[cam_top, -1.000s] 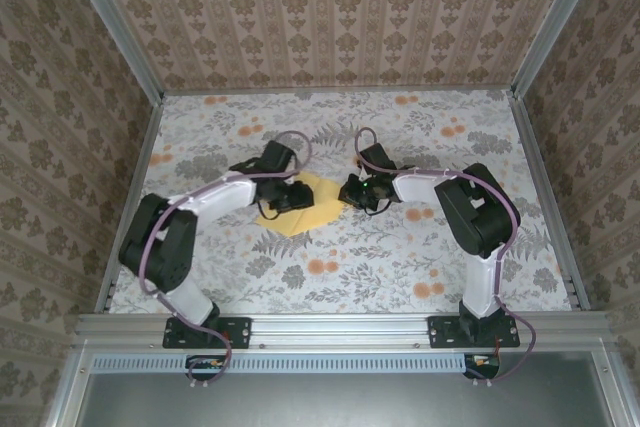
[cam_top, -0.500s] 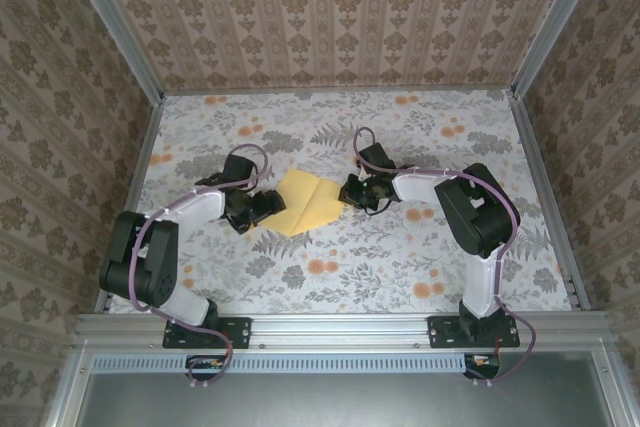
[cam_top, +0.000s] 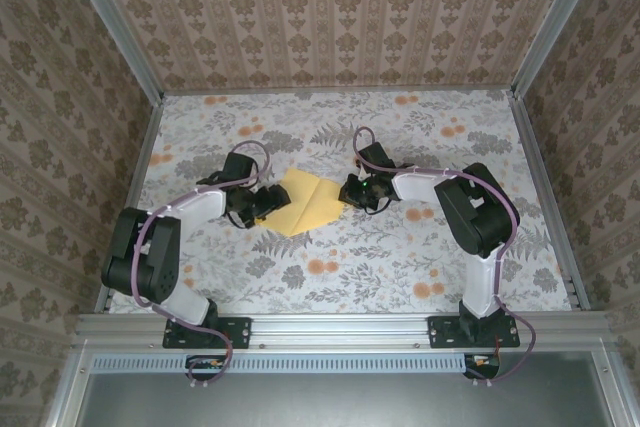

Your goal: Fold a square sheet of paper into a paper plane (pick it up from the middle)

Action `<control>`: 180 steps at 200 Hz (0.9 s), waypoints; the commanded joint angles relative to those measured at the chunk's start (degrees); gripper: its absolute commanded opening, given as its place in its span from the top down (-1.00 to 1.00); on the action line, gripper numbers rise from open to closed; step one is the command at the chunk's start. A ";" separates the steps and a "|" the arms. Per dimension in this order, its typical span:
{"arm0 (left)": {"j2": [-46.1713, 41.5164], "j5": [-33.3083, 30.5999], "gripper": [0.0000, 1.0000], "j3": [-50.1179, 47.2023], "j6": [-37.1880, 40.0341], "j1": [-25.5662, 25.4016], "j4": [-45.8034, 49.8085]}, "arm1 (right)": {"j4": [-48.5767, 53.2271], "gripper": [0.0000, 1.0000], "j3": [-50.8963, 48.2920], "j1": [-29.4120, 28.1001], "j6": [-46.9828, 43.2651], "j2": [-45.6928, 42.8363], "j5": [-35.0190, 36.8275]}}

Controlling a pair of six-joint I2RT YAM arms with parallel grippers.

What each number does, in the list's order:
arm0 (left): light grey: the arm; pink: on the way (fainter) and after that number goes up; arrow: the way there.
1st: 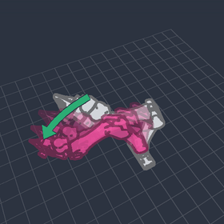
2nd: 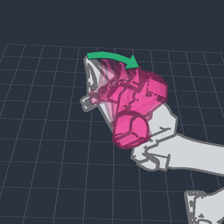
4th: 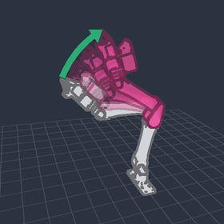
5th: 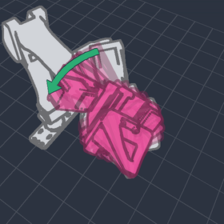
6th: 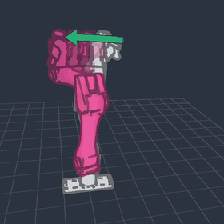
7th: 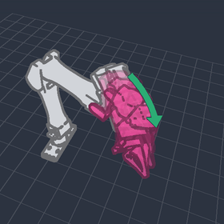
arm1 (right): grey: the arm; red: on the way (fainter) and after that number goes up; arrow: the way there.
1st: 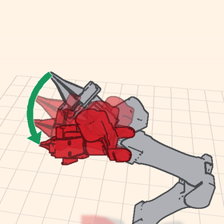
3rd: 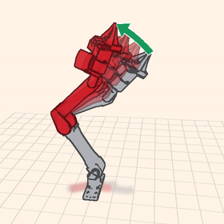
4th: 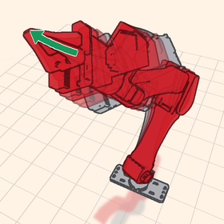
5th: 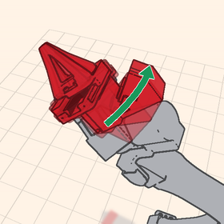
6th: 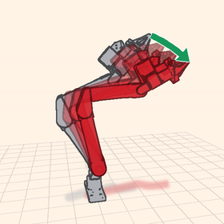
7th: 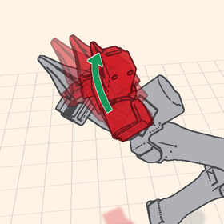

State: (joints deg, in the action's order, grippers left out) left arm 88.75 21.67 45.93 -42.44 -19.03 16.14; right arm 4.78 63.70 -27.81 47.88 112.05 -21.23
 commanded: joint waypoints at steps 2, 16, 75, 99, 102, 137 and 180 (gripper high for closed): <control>1.24 4.26 -0.60 0.38 1.00 0.10 -2.80 | 4.36 0.78 0.39 -0.32 -1.21 1.92 1.70; 1.43 2.82 -0.59 0.96 1.45 0.13 -1.17 | 4.40 0.78 0.45 -0.31 -1.20 1.94 1.71; 1.23 -10.89 -0.72 2.56 2.98 0.13 10.50 | 4.79 0.78 0.50 -0.32 -1.39 2.27 1.97; 2.01 -10.60 -0.75 1.83 2.48 0.06 9.55 | 4.71 0.78 0.33 -0.35 -1.39 2.31 1.87; 2.09 -10.60 -0.75 1.85 2.45 0.12 9.45 | 4.77 0.78 0.30 -0.32 -1.38 2.34 1.90; 2.97 -9.44 -0.77 1.80 1.63 0.13 8.50 | 4.89 0.77 0.33 -0.31 -1.45 2.30 1.85; 2.37 0.35 -0.69 -0.50 0.92 0.30 -1.02 | 4.89 0.77 0.22 -0.32 -1.39 2.09 1.81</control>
State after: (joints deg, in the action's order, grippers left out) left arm 90.04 14.20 47.51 -40.95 -18.70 22.74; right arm 5.06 63.92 -27.81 47.48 112.16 -21.23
